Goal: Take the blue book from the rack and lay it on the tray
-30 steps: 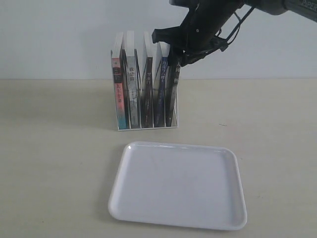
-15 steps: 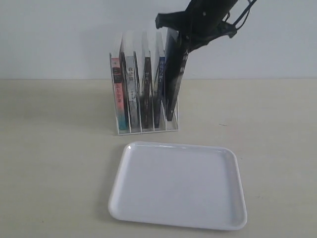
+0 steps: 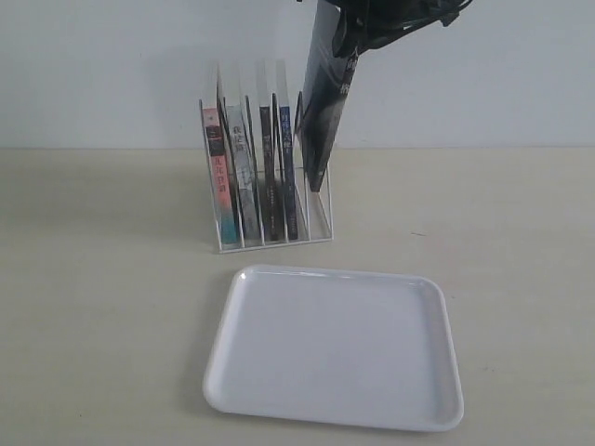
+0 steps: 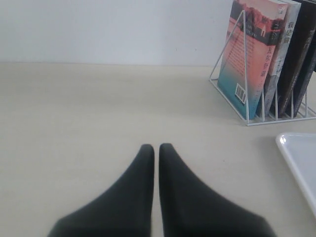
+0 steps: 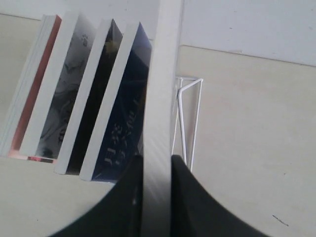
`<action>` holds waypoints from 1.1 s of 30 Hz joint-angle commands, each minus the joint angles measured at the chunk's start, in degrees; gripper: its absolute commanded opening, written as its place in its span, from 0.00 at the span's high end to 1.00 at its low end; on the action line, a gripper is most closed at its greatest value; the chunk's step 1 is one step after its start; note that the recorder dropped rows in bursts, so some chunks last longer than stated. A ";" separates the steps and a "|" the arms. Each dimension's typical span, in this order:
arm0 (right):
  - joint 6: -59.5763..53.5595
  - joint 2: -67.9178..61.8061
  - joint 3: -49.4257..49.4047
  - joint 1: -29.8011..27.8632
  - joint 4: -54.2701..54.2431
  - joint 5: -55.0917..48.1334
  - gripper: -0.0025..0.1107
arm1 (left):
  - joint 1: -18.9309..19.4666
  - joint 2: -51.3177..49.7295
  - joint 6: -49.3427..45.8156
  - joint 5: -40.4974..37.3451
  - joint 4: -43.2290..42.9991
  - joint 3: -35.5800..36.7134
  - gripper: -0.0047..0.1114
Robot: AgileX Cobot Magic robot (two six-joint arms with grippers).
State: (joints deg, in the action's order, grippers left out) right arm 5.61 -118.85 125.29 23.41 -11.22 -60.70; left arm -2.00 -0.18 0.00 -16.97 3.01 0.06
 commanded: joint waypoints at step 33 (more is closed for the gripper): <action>-0.07 -8.38 0.65 0.06 3.00 4.88 0.98 | 0.11 0.18 0.00 0.25 0.23 -0.06 0.92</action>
State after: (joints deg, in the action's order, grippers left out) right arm 5.38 -127.43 125.51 23.41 -9.87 -55.78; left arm -2.00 -0.18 0.00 -16.97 3.01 0.06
